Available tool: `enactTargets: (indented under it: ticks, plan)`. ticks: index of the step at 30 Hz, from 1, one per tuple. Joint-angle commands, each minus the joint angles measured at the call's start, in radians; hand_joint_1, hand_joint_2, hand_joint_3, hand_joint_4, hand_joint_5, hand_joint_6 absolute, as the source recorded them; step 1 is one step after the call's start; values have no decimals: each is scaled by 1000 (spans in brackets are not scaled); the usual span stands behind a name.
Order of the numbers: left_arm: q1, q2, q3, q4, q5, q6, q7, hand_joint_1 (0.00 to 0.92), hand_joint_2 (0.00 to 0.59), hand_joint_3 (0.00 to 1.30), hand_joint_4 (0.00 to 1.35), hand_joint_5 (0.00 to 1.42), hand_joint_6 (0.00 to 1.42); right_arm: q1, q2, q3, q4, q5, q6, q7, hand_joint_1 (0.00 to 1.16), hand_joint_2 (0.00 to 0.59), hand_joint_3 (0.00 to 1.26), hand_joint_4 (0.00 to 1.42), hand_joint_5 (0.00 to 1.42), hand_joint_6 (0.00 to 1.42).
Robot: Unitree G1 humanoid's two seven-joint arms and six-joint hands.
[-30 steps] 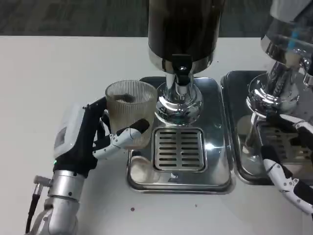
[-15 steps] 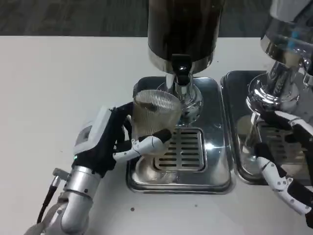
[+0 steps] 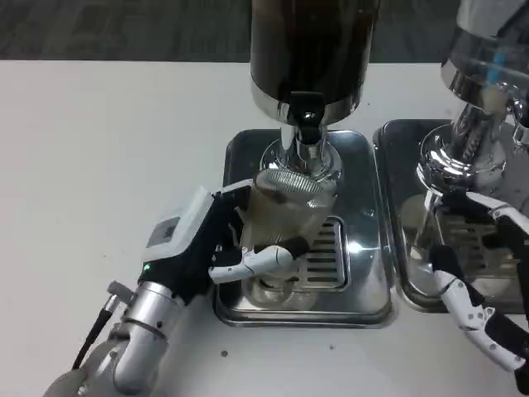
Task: Grasp the cup under the faucet to collect the drink, then remove the cup.
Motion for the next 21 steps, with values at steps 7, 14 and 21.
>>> enactTargets:
  ticks: [7, 14, 21]
  plan:
    - [-63, -23, -21, 22, 9, 9, 19, 214, 154, 482, 637, 880, 1024, 19, 20, 2, -16, -13, 8, -23, 433, 388, 383, 373, 366, 492]
    - [-87, -30, -32, 52, 14, 23, 14, 206, 155, 477, 629, 871, 1024, 8, 34, 17, -15, -29, 11, -33, 433, 388, 386, 375, 367, 492]
    - [-102, -33, -44, 74, 17, 30, 10, 199, 151, 468, 612, 854, 990, -4, 48, 35, -10, -47, 18, -44, 433, 388, 391, 375, 371, 492]
